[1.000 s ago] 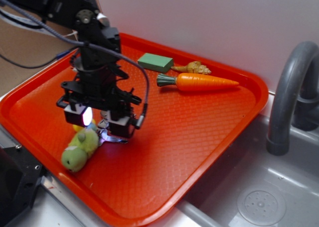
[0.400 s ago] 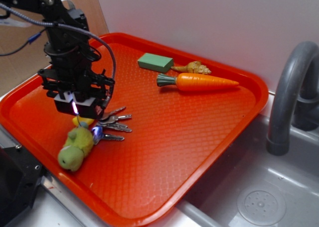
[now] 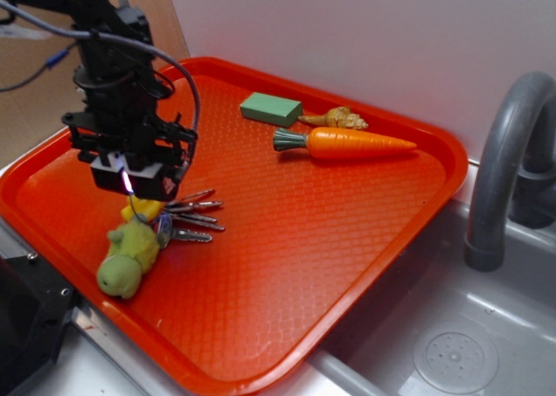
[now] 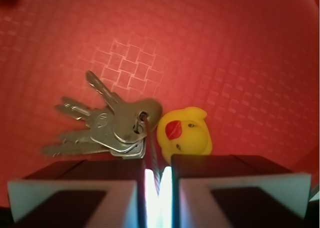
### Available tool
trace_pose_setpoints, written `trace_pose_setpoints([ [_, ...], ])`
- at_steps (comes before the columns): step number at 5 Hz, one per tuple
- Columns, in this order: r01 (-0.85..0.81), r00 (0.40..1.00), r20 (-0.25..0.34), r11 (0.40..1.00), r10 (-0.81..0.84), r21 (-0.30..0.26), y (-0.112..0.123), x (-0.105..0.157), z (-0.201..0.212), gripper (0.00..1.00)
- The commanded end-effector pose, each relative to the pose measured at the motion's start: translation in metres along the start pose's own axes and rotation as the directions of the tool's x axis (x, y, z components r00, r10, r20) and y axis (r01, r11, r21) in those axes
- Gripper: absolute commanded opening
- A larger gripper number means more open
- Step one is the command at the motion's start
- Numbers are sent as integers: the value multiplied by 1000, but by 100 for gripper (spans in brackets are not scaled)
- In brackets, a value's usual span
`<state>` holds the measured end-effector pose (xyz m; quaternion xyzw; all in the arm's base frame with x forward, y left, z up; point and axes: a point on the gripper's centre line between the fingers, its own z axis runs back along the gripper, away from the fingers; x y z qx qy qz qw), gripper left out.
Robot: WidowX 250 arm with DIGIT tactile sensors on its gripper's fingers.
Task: Grab the silver keys.
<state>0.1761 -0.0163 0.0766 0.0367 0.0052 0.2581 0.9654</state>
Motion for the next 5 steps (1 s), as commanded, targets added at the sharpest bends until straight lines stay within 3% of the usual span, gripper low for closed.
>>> trace_pose_setpoints([
  [1, 358, 926, 194, 914, -323, -190, 11, 21, 108, 0],
  [2, 475, 872, 192, 872, -450, -118, 0, 33, 159, 0],
  [4, 430, 894, 176, 899, -411, -84, -9, 67, 167, 0],
  [5, 414, 902, 167, 907, -398, -72, -9, 8, 210, 0],
])
